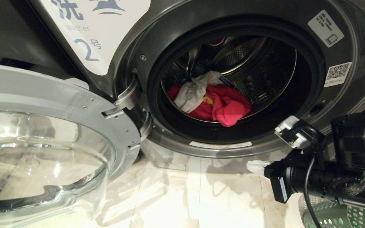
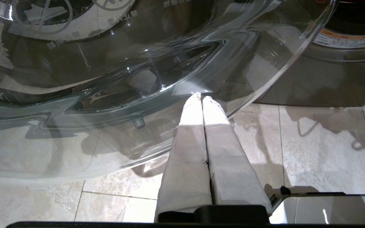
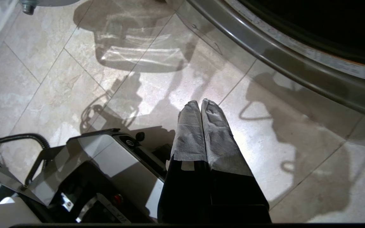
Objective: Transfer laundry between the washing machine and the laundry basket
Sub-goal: Pick a cloth and place it into the basket
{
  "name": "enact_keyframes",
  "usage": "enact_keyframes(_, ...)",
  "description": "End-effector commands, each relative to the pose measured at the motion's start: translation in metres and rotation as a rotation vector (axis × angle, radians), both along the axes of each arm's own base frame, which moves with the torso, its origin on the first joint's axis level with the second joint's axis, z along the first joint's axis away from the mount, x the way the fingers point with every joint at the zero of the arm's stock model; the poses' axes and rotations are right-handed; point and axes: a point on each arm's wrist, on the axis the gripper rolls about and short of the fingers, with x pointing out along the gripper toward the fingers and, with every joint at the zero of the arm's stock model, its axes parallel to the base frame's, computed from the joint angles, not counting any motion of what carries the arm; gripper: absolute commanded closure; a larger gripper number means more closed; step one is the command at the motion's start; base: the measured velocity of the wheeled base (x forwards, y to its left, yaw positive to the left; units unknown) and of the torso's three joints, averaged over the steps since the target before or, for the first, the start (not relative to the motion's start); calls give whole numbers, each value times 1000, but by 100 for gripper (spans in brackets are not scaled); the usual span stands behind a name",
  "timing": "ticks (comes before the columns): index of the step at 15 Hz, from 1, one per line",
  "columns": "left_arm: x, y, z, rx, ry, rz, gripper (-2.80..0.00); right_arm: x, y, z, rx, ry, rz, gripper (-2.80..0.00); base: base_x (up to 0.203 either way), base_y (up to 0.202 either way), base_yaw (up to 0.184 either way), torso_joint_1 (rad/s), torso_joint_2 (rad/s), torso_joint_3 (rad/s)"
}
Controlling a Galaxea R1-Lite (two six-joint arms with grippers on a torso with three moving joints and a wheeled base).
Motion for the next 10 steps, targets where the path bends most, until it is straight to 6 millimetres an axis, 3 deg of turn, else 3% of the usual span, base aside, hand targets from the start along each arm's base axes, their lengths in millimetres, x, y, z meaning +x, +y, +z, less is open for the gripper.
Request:
enact_keyframes(1,0,0,0,0,2,0,0,24,20,-17,-18,64,-3,0,0,0,0,0,0,0)
enact_keyframes(3,0,0,0,0,2,0,0,57,37,-24,37,64,-75,0,0,0,0,0,0,0)
enact_keyframes(5,0,0,0,0,2,0,0,95,48,-18,106,31,-180,0,0,0,0,0,0,0)
enact_keyframes(10,0,0,0,0,2,0,0,162,57,-21,163,-27,-304,0,0,0,0,0,0,0)
